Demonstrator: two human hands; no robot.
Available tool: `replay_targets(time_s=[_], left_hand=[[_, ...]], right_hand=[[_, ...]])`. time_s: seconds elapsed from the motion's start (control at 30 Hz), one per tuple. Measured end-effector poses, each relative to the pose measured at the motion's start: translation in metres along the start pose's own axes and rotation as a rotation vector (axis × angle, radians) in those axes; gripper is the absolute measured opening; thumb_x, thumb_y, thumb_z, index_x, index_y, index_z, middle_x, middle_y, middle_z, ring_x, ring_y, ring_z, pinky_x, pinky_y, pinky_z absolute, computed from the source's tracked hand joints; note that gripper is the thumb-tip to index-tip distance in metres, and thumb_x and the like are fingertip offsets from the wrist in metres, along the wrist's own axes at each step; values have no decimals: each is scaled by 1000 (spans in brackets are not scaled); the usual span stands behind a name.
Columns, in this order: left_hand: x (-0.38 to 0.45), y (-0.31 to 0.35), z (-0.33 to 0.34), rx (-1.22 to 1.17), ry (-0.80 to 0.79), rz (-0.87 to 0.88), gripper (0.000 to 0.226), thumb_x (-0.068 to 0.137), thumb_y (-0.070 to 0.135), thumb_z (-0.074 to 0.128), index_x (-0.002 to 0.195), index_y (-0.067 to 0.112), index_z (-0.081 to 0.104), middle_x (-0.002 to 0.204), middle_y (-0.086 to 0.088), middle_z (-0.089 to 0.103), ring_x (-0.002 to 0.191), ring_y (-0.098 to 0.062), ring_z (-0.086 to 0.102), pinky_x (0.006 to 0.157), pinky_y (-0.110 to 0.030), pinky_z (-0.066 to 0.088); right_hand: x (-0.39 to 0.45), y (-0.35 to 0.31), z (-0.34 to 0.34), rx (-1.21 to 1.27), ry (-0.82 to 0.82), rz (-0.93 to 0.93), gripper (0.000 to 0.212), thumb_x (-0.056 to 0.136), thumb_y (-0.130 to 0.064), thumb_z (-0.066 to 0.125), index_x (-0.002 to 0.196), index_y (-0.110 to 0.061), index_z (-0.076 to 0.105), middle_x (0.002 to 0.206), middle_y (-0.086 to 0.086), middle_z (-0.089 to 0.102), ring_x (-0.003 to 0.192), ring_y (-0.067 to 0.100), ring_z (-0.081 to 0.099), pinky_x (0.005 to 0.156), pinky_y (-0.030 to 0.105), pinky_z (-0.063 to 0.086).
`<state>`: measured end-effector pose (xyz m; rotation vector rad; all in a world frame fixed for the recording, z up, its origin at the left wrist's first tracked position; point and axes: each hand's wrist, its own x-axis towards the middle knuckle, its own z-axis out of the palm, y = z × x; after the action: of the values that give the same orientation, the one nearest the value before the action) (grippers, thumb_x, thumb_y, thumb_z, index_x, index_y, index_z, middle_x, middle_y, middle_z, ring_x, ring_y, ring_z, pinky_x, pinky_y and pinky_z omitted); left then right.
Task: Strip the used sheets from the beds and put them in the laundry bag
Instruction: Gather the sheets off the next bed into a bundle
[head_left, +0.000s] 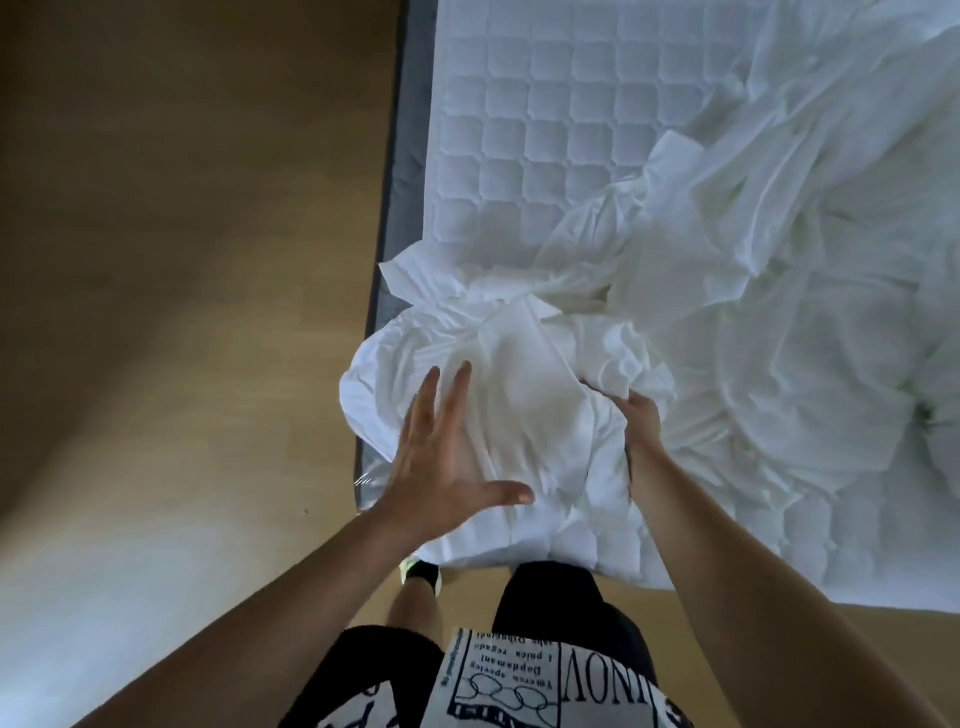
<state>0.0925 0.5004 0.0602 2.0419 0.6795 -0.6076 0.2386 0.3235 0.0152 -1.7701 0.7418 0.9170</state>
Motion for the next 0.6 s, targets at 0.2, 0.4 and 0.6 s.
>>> replay_targets(time_s=[0.2, 0.4, 0.6], left_hand=[[25, 22, 25, 295, 20, 27, 138, 59, 72, 84, 139, 71, -28, 157, 16, -44, 154, -33, -27, 119, -66, 27], [68, 65, 56, 439, -33, 25, 129, 72, 69, 78, 146, 61, -27, 155, 11, -49, 151, -40, -29, 117, -65, 24], [111, 43, 55, 340, -73, 60, 140, 48, 83, 73, 154, 53, -13, 164, 22, -25, 156, -25, -11, 120, -62, 22]], right_hand=[[-13, -17, -9, -34, 27, 44, 43, 92, -53, 69, 114, -17, 70, 101, 3, 73, 97, 27, 68, 97, 41, 54], [-40, -23, -25, -713, 130, -474, 89, 86, -84, 44, 159, -54, 3, 173, -11, -6, 159, 27, 6, 124, 52, 18], [62, -3, -30, -879, 73, -401, 84, 82, -90, 32, 155, -54, 14, 172, -11, 10, 157, 36, 13, 123, 60, 17]])
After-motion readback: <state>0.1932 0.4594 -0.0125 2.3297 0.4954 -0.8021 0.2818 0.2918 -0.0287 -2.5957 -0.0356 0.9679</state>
